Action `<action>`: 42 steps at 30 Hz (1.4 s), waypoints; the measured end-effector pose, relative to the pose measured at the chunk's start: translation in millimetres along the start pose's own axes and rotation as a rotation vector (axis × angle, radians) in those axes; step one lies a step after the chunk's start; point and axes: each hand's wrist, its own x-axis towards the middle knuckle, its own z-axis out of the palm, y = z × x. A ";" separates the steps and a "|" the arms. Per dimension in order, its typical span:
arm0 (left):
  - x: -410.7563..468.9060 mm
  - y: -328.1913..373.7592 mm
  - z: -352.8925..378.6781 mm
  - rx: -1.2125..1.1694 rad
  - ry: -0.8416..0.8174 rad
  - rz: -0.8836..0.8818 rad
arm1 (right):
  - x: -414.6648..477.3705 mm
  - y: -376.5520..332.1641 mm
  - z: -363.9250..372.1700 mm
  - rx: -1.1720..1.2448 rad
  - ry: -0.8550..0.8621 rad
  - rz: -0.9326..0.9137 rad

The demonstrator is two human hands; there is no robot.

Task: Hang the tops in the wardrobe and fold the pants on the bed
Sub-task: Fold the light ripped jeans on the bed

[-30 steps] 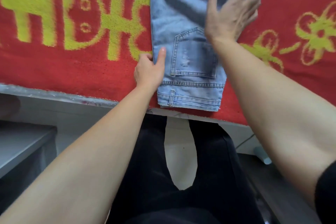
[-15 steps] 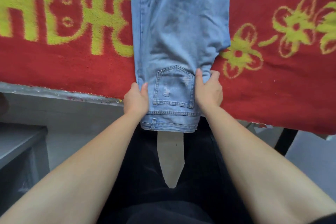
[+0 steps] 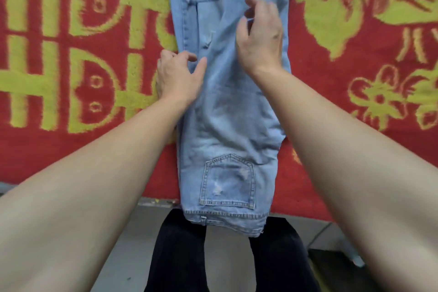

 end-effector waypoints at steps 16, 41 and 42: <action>40.4 3.2 -13.6 -0.268 -0.077 0.127 | 136.7 -43.3 28.9 -0.358 0.051 0.053; 203.5 11.5 -32.8 0.246 -0.160 0.060 | 246.3 -76.5 66.7 -0.442 0.040 0.025; 204.3 9.6 -28.2 0.268 -0.159 0.065 | 254.0 -72.4 68.0 -0.481 -0.001 -0.017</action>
